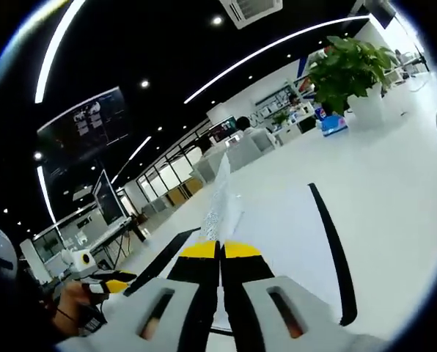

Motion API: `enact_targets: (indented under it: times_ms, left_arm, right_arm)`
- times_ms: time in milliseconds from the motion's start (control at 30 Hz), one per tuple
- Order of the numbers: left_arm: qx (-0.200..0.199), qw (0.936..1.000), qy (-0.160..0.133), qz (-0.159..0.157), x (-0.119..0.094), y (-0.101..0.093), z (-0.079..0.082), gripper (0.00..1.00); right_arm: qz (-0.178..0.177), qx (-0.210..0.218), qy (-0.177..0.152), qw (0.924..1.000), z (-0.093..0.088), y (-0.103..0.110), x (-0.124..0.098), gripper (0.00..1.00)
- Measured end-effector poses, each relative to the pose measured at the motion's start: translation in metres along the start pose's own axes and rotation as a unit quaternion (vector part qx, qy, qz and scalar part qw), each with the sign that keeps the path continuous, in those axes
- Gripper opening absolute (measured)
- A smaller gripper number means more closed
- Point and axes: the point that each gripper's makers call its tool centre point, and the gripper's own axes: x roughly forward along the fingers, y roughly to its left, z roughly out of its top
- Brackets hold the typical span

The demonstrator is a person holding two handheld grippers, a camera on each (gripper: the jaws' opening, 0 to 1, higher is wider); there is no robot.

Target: Flip through the bound document one page at a time

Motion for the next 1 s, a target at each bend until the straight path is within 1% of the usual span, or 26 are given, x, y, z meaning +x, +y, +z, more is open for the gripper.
enact_targets:
  times_ms: [100,167,333,400,433,500,533,633,700,833,1000]
  left_arm:
    - [-0.001,1.0000,-0.005,-0.003,0.001,0.001,0.001,0.31]
    - [-0.001,1.0000,-0.007,-0.003,0.000,0.002,0.003,0.31]
    - [0.003,0.9999,-0.011,0.005,-0.008,0.007,0.004,0.31]
    - [0.003,0.9998,-0.012,0.013,-0.013,0.011,0.002,0.31]
    - [0.001,0.9998,-0.013,0.018,-0.016,0.012,0.002,0.31]
    - [-0.001,0.9997,-0.012,0.022,-0.022,0.013,-0.001,0.31]
    - [-0.001,0.9997,-0.012,0.023,-0.023,0.013,-0.001,0.31]
    - [0.000,0.9994,-0.016,0.030,-0.032,0.012,0.000,0.31]
    - [0.001,0.9992,-0.019,0.035,-0.037,0.012,0.002,0.31]
    - [0.004,0.9987,-0.026,0.043,-0.045,0.013,0.006,0.31]
    - [0.012,0.9982,-0.026,0.052,-0.055,0.015,0.010,0.31]
  right_arm:
    - [0.018,-0.003,-0.010,0.9998,0.008,0.016,0.005,0.02]
    - [0.026,-0.004,-0.009,0.9996,0.010,0.023,0.009,0.02]
    - [0.047,-0.015,-0.003,0.9988,0.008,0.043,0.019,0.02]
    - [0.059,-0.019,-0.001,0.9981,0.007,0.054,0.025,0.02]
    - [0.073,-0.026,0.000,0.9970,0.006,0.064,0.029,0.02]
    - [0.087,-0.047,0.004,0.9951,0.001,0.080,0.035,0.02]
    - [0.090,-0.052,0.005,0.9946,0.000,0.083,0.037,0.02]
    - [0.105,-0.084,0.015,0.9909,-0.013,0.105,0.048,0.02]
    - [0.115,-0.094,0.025,0.9886,-0.021,0.116,0.055,0.02]
    - [0.132,-0.107,0.040,0.9847,-0.036,0.133,0.067,0.02]
    - [0.141,-0.115,0.055,0.9818,-0.051,0.146,0.078,0.02]
